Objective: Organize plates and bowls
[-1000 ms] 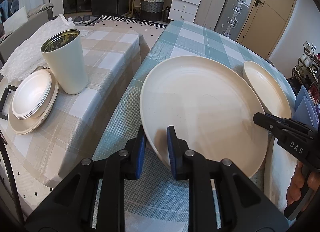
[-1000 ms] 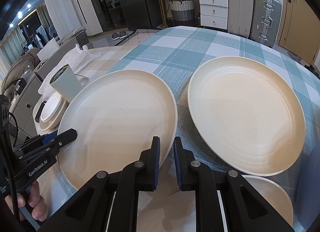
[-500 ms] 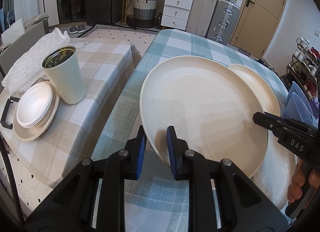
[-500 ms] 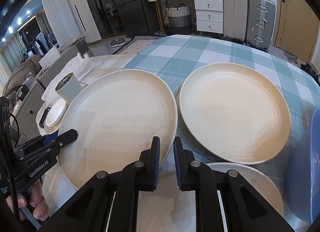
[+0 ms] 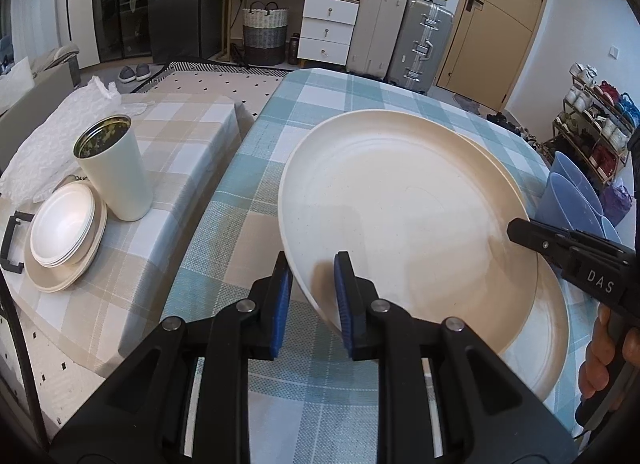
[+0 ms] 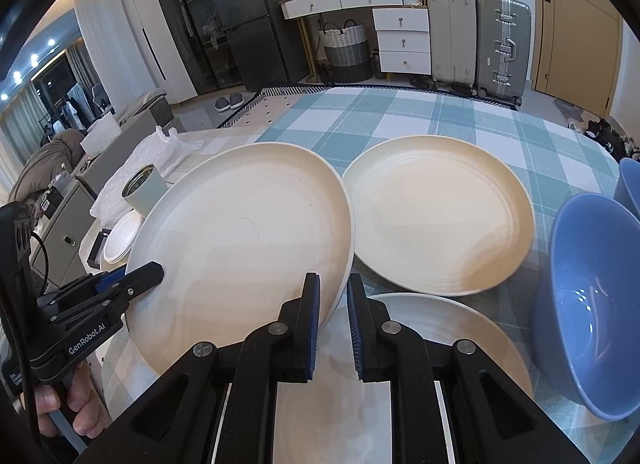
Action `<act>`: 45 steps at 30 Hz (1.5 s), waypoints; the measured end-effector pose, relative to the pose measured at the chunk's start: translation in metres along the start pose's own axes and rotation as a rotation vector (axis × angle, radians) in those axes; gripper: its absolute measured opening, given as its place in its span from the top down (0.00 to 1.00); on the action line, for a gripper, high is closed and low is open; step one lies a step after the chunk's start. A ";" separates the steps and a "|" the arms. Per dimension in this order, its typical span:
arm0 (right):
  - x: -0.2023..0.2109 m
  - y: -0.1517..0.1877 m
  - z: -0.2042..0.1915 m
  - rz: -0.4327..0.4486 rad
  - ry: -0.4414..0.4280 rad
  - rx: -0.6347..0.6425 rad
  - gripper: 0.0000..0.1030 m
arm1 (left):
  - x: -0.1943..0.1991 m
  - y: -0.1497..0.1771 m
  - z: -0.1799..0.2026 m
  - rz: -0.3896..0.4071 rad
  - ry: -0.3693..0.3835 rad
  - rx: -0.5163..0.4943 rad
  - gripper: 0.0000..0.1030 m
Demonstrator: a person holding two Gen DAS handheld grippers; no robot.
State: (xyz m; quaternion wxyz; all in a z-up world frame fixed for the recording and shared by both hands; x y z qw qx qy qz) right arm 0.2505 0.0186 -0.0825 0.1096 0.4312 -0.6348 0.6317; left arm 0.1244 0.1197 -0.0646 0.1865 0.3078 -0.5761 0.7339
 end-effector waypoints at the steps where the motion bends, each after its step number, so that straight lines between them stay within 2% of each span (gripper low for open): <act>1: 0.003 0.000 0.001 0.004 0.003 -0.001 0.87 | 0.002 0.000 0.003 0.002 0.003 -0.005 0.82; 14: 0.041 0.020 0.026 0.019 0.055 -0.048 0.86 | 0.017 0.007 0.050 -0.002 0.046 -0.100 0.82; 26: 0.067 0.048 0.052 0.010 0.098 -0.108 0.85 | 0.015 0.025 0.088 -0.043 0.095 -0.173 0.82; 45: 0.090 0.080 0.068 0.000 0.137 -0.134 0.84 | 0.013 0.038 0.112 -0.056 0.112 -0.270 0.82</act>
Point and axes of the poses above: each gripper's, at about its wrist camera, not at the fingertips, and x roughly against the way its jaws point, z to its right, y to its underside, the point moved 9 cm from there along -x, roughly the way its jaws point, and after that the axes turned 6 degrees about z, right-handed, at the moved point
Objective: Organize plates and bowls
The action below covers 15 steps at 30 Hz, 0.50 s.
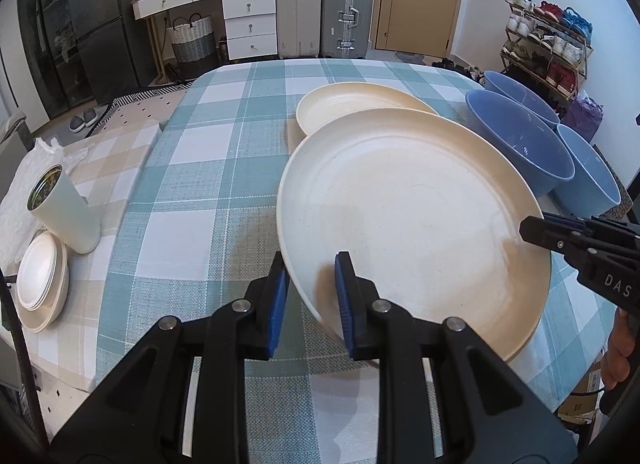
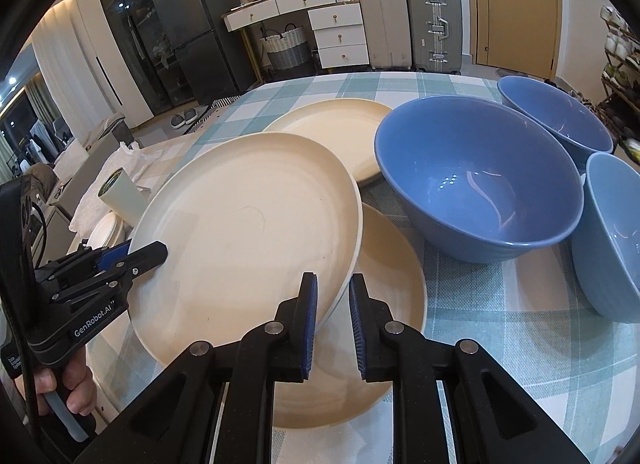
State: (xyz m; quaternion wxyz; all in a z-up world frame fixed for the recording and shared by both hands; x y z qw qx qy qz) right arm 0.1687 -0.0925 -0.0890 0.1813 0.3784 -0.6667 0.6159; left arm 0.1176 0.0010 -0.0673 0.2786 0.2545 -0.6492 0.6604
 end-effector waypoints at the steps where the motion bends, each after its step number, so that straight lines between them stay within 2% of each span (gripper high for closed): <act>1: 0.001 0.001 0.001 -0.002 0.003 0.003 0.84 | -0.001 0.001 0.001 -0.004 0.001 -0.002 0.81; 15: 0.001 0.021 0.017 -0.029 0.034 -0.009 0.83 | -0.014 0.010 0.018 -0.032 0.011 -0.055 0.81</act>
Point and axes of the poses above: each gripper's, at about its wrist camera, not at the fingertips, and x roughly against the way its jaws point, z to its right, y to its underside, the point moved 9 cm from there along -x, roughly the way its jaws point, and after that the axes turned 6 degrees about z, right-handed, at the moved point
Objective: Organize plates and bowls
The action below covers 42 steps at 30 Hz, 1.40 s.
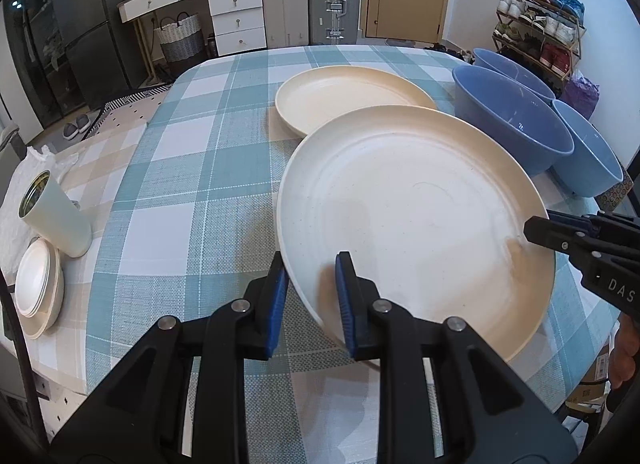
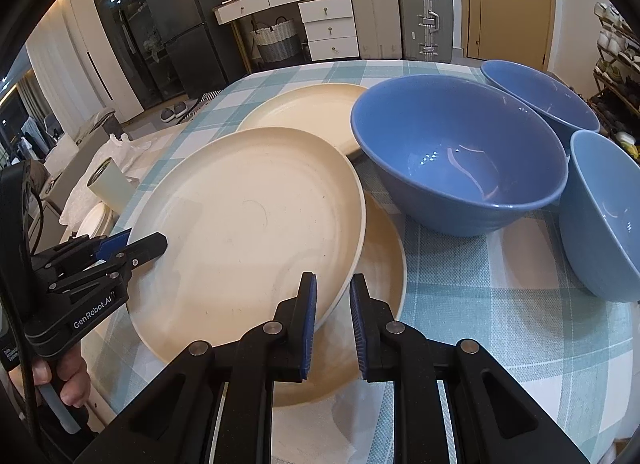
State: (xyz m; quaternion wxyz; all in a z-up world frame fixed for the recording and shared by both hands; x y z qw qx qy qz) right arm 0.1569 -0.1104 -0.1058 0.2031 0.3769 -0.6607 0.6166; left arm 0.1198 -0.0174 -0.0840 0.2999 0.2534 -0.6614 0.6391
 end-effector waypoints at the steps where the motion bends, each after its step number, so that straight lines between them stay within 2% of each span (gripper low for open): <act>1: 0.000 0.001 0.000 -0.002 0.001 -0.001 0.83 | -0.001 0.001 0.001 -0.003 0.002 -0.002 0.81; 26: 0.005 0.027 0.012 -0.031 0.098 0.038 0.83 | -0.014 0.015 0.025 -0.045 0.005 -0.099 0.79; 42: 0.003 0.027 0.011 -0.038 0.145 0.087 0.81 | -0.020 0.023 0.029 -0.074 0.002 -0.136 0.74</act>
Point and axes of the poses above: each gripper's, at about its wrist camera, not at the fingertips, and x roughly against the way its jaws point, z to its right, y to its underside, the point moved 9 cm from there along -x, roughly the way its jaws point, and after that the axes turned 6 degrees about z, right-handed, at the moved point
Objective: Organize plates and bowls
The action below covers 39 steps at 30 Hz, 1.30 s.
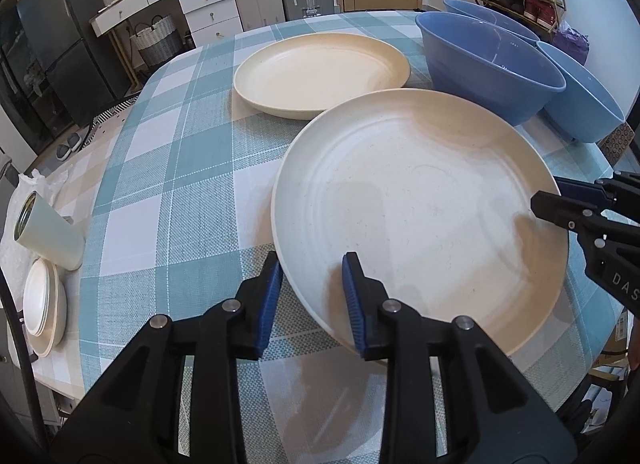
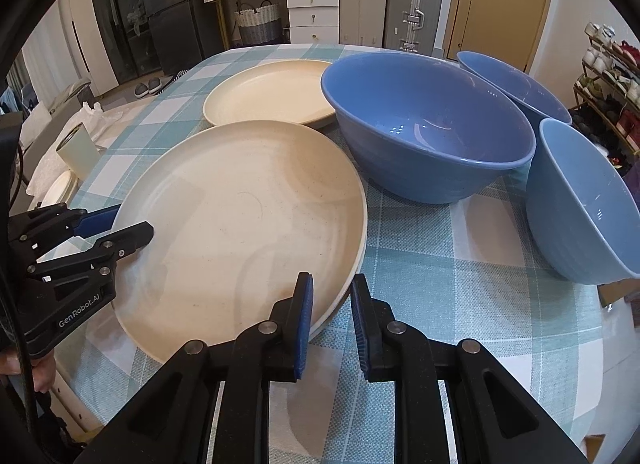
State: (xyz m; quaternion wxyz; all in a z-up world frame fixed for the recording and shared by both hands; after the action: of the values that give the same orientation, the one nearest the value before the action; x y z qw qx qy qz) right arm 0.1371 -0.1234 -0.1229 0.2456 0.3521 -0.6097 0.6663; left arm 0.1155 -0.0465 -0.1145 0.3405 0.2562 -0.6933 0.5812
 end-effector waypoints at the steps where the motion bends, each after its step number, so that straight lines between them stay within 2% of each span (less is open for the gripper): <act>1: 0.000 0.001 -0.001 -0.001 0.002 0.003 0.80 | 0.000 0.000 0.000 0.001 -0.001 -0.001 0.74; 10: -0.002 0.002 0.000 -0.004 0.014 0.012 0.79 | -0.001 0.001 0.002 0.000 0.004 -0.008 0.70; 17: 0.001 0.002 -0.001 0.003 -0.002 0.005 0.75 | 0.000 0.000 0.006 0.002 0.055 0.022 0.55; 21: 0.004 0.001 -0.001 0.009 -0.016 0.000 0.72 | 0.003 -0.003 0.004 0.015 0.073 0.051 0.36; 23: 0.007 -0.001 -0.002 0.020 -0.034 -0.001 0.64 | 0.006 -0.005 0.001 0.026 0.086 0.075 0.28; 24: 0.010 -0.002 -0.003 0.027 -0.045 -0.001 0.61 | 0.008 -0.007 -0.001 0.034 0.093 0.089 0.28; 25: 0.013 -0.004 -0.005 0.038 -0.057 -0.001 0.53 | 0.010 -0.008 -0.002 0.039 0.097 0.101 0.28; 27: 0.019 -0.007 -0.008 0.058 -0.070 0.006 0.44 | 0.013 -0.010 -0.006 0.051 0.101 0.119 0.28; 29: 0.026 -0.012 -0.010 0.080 -0.071 0.023 0.32 | 0.018 -0.012 -0.010 0.060 0.105 0.131 0.27; 32: 0.035 -0.020 -0.013 0.108 -0.077 0.038 0.21 | 0.026 -0.015 -0.015 0.069 0.123 0.166 0.25; 37: 0.048 -0.035 -0.013 0.145 -0.079 0.048 0.15 | 0.041 -0.022 -0.022 0.099 0.122 0.196 0.20; 39: 0.053 -0.040 -0.011 0.159 -0.079 0.048 0.13 | 0.046 -0.024 -0.026 0.112 0.114 0.207 0.03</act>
State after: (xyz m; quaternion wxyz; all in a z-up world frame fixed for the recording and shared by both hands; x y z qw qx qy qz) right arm 0.1322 -0.1125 -0.0562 0.1592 0.3347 -0.6287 0.6836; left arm 0.1087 -0.0243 -0.0609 0.3180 0.2173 -0.6225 0.6813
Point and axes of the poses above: each gripper's, at about its wrist camera, not at the fingertips, and x roughly against the way its jaws point, z to its right, y to its underside, the point moved 9 cm from there along -x, roughly the way its jaws point, and after that the axes turned 6 degrees about z, right-handed, at the moved point
